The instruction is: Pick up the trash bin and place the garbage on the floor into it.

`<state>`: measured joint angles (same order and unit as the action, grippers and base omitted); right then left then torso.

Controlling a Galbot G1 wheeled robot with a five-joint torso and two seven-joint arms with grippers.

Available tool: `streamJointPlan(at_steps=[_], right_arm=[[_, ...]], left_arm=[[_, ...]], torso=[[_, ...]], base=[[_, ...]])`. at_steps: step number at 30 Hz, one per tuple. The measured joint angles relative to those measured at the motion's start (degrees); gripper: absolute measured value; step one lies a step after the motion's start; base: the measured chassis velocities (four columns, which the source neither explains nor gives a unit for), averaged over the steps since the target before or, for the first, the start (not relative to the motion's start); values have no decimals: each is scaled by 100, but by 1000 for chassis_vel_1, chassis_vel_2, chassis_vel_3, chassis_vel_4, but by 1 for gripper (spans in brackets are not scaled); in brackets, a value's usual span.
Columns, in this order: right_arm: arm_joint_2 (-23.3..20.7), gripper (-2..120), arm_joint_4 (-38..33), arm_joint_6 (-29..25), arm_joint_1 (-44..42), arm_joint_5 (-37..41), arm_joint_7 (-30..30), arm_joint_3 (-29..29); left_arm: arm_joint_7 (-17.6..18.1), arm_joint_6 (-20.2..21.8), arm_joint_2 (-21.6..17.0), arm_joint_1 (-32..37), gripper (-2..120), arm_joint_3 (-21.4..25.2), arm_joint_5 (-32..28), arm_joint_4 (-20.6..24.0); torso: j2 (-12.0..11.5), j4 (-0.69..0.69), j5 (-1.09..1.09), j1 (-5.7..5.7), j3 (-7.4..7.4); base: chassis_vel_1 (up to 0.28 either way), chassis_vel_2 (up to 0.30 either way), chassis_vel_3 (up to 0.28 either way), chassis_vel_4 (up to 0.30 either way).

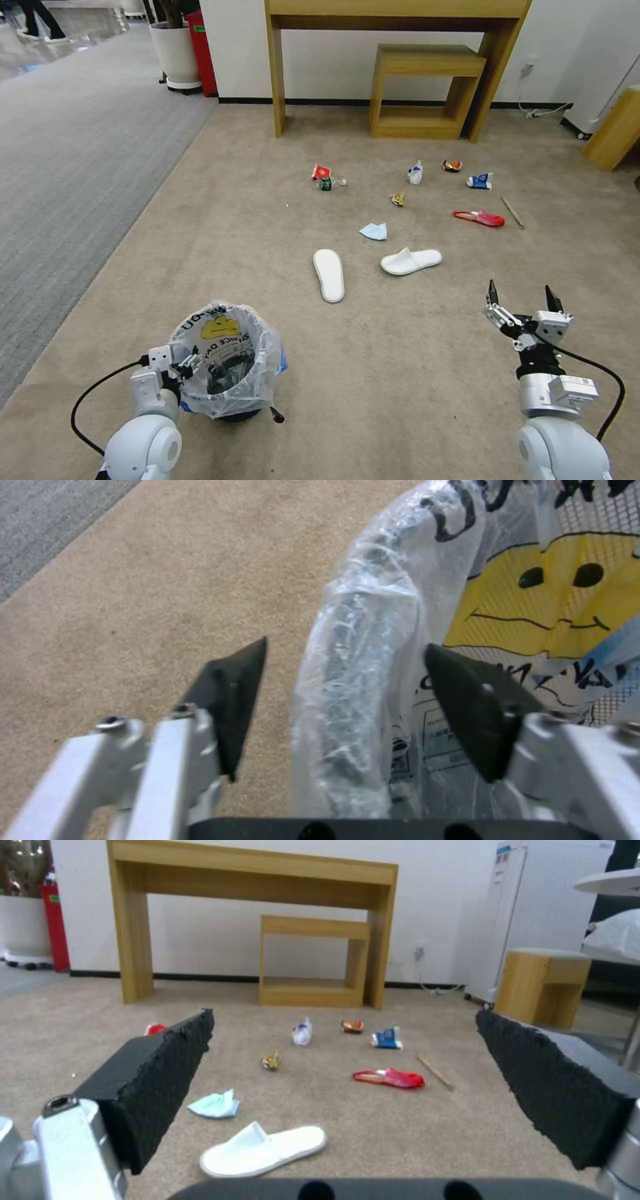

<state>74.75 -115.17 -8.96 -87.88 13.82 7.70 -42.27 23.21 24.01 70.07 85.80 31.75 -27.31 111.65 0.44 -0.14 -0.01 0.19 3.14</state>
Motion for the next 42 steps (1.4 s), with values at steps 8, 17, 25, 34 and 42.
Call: streamJointPlan(at_steps=[8,17,25,34,42], right_arm=[[1,100,-69,71,18,-13,6,4],[37,100,-91,138,18,-43,20,34],[7,100,-26,145,49,-37,44,39],[-54,100,73,137,79,16,85,38],[-106,100,144,108,80,37,85,43]], left_arm=[[-10,-91,20,-4,29,-13,14,17],[-30,-109,-3,6,7,-9,2,-1],[-22,-115,29,-36,7,-16,-10,-93],[-54,-201,239,-113,6,-20,82,-171],[-104,-194,356,-60,5,23,70,5]], torso=[[0,0,1,0,-1],[0,-1,2,0,-1],[0,1,5,0,-2],[1,1,4,-1,-2],[0,-3,-3,0,0]], base=[[0,0,0,0],[0,0,0,0],[0,0,0,0],[0,0,0,0],[0,0,0,0]])
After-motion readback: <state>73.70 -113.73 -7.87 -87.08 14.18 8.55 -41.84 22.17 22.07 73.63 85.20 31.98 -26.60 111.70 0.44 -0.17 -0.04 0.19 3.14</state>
